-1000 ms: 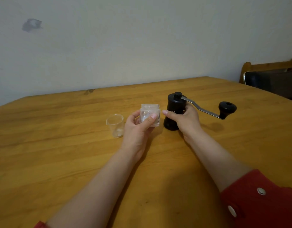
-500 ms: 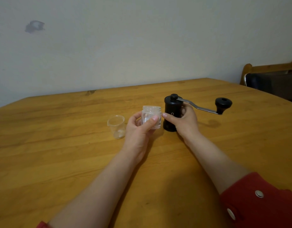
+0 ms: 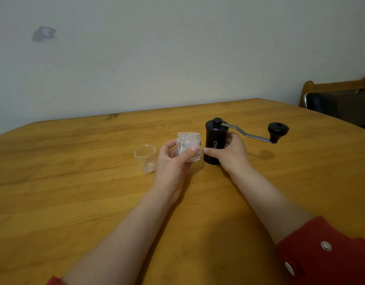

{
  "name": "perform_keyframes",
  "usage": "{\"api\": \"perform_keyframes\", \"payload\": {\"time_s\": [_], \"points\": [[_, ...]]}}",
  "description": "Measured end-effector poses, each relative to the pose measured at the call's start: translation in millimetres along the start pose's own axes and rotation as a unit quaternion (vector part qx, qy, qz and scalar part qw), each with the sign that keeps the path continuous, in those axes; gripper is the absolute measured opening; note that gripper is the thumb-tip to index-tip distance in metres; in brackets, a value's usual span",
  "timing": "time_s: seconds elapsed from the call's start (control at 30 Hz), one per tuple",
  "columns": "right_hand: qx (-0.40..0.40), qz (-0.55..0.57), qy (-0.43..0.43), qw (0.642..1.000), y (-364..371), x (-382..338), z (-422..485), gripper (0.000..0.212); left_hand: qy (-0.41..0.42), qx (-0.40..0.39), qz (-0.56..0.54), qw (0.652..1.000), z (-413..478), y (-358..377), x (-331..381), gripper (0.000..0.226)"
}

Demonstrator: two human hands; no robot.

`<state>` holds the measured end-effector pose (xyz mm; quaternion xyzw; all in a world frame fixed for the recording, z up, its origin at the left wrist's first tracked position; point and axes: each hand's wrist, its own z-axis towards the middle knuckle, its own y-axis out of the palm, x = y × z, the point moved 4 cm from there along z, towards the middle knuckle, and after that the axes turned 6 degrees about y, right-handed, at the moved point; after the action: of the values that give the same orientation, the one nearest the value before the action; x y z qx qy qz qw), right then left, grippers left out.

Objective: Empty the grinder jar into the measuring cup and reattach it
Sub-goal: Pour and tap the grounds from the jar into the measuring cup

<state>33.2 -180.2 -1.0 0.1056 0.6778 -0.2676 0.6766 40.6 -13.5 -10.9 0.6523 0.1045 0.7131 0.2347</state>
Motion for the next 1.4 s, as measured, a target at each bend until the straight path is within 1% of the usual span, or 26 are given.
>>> {"api": "perform_keyframes", "payload": {"time_s": [0.27,0.37,0.43,0.53,0.67,0.73,0.83,0.93,1.0,1.1,1.17,1.23,1.3,1.4], "points": [[0.016,0.002,0.05,0.999,-3,-1,-6,0.079,0.021,0.005,0.042,0.999,-5,3,8,0.077],[0.013,-0.001,0.063,0.998,-3,-1,-11,0.071,0.022,0.013,0.052,0.998,-9,0,10,0.08],[0.008,-0.009,0.074,0.997,-4,-1,-14,0.063,0.023,0.021,0.066,0.997,-11,-2,12,0.086],[0.007,-0.03,0.081,0.996,-6,-2,-21,0.058,0.025,0.033,0.09,0.995,-14,-5,15,0.094],[0.043,-0.058,0.059,0.996,-8,-11,-36,0.055,0.04,0.059,0.107,0.992,-18,-8,21,0.087],[0.063,-0.052,0.029,0.996,-7,-17,-46,0.056,0.046,0.059,0.116,0.99,-20,-8,24,0.088],[0.061,-0.01,-0.03,0.998,-1,-25,-60,0.056,0.057,0.047,0.141,0.987,-24,-9,29,0.092],[0.059,-0.034,-0.08,0.994,3,-33,-69,0.052,0.07,0.056,0.163,0.983,-29,-11,35,0.086],[0.028,-0.04,-0.099,0.994,9,-38,-72,0.054,0.078,0.07,0.177,0.979,-31,-13,40,0.083],[-0.055,-0.035,-0.12,0.991,23,-43,-76,0.059,0.086,0.078,0.167,0.979,-33,-15,48,0.088],[-0.087,-0.048,-0.142,0.985,32,-46,-80,0.066,0.09,0.084,0.16,0.979,-32,-18,52,0.089],[-0.105,-0.053,-0.159,0.98,39,-51,-84,0.07,0.099,0.09,0.169,0.977,-32,-21,55,0.079],[-0.114,-0.051,-0.167,0.978,46,-55,-88,0.069,0.112,0.092,0.178,0.973,-33,-23,58,0.07],[-0.116,-0.031,-0.17,0.978,56,-60,-91,0.063,0.129,0.086,0.172,0.973,-34,-23,62,0.068]]}}
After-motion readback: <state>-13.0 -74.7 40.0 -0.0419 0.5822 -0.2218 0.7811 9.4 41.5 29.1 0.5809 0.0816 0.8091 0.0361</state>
